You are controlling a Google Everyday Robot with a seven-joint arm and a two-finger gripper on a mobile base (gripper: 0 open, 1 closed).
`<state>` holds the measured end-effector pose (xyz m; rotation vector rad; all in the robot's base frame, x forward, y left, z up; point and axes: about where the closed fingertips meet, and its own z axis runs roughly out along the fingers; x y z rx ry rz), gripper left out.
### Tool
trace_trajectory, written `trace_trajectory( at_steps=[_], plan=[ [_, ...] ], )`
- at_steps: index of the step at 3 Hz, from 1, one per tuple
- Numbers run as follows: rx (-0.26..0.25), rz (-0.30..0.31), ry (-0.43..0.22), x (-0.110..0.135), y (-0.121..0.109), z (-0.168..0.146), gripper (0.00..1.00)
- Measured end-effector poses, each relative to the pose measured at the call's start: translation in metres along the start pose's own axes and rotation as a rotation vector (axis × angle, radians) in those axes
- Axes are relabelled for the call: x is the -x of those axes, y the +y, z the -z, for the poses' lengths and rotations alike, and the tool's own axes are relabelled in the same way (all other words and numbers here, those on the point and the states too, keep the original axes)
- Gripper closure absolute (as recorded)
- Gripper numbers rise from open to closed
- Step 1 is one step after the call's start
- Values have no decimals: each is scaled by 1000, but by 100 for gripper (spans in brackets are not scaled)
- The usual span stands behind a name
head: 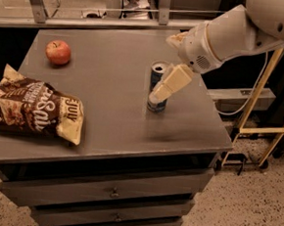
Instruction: Move redbull can near apple
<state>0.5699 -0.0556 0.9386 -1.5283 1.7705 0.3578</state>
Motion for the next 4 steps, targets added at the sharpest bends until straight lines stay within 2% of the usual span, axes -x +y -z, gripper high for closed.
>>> trace_trajectory(
  at_steps=[1,2,3,4],
  plan=[
    [4,-15,-15,0,0,-3,0],
    [16,-61,-14,-8,5,-3,0],
    [34,-121,-17,-21,13,-4,18],
    [35,-116,-17,-18,14,-4,41]
  ],
)
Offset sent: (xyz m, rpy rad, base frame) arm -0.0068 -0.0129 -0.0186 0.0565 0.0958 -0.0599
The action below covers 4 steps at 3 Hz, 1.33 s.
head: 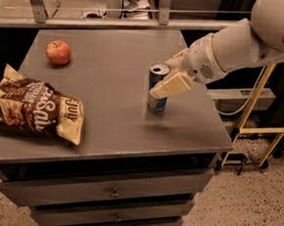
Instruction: Move redbull can near apple
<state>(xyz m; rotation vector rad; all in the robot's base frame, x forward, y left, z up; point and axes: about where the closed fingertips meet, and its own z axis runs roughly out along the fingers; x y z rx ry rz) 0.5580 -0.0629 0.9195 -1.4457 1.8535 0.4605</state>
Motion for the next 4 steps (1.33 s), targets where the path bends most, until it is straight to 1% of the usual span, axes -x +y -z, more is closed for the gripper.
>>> trace_trajectory(
  at_steps=[2,3,4],
  plan=[
    [3,6,0,3,2,-1,88],
    [6,19,-2,7,4,4,100],
    [11,27,-19,23,-7,9,100]
  ],
)
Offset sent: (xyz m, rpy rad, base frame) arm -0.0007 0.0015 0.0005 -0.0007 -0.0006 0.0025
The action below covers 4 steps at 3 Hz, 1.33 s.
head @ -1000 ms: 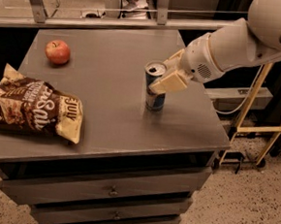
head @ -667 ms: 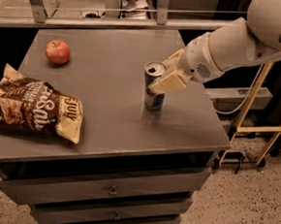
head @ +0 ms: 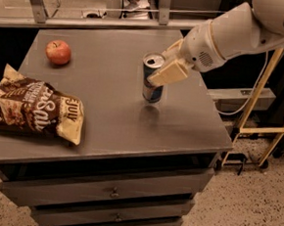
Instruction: Move redbull can near apple
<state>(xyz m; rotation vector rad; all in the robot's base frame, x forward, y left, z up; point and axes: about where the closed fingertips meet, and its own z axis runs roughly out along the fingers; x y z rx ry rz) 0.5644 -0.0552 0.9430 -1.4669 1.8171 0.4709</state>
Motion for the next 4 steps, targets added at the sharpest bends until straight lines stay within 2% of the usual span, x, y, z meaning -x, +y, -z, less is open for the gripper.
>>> trace_trajectory(
  at_steps=[1,2,3,4],
  plan=[
    [2,22,-41,31,-28,-1,100],
    [17,43,-92,66,-55,-17,100],
    [39,55,-131,92,-74,-44,100],
    [68,26,-178,110,-86,-80,100]
  ],
)
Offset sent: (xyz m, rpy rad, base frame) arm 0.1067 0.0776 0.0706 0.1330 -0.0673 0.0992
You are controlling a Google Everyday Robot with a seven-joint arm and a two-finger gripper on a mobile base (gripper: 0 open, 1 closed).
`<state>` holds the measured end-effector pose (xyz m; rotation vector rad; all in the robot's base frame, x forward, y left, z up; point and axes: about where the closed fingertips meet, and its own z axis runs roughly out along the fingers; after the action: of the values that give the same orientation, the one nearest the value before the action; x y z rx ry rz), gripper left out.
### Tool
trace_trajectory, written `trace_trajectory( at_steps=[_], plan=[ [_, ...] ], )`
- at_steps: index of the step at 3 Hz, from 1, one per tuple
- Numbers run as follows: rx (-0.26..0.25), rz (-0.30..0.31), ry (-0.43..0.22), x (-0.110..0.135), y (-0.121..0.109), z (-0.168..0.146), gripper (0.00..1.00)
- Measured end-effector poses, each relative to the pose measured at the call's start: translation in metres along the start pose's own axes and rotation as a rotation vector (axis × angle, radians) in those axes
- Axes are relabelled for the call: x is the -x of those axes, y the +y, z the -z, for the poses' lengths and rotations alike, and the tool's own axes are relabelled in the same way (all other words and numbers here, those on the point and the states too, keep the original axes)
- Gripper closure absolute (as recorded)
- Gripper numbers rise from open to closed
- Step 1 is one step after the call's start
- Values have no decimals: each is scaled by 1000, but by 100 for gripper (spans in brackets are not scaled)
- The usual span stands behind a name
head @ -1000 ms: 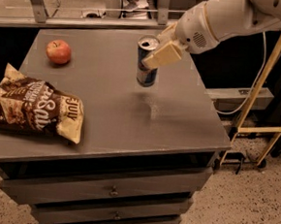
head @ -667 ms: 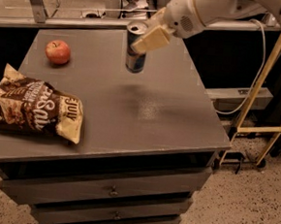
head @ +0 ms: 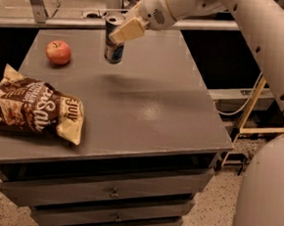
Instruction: Move redbull can near apple
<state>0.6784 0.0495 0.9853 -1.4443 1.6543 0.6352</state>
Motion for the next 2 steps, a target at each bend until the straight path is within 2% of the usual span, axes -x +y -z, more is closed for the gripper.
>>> trace_trajectory(
  at_steps=[1,2],
  plan=[
    [-54,-91,19,7,-12,-38,100],
    [-56,-98,13,7,-14,-40,100]
  ],
)
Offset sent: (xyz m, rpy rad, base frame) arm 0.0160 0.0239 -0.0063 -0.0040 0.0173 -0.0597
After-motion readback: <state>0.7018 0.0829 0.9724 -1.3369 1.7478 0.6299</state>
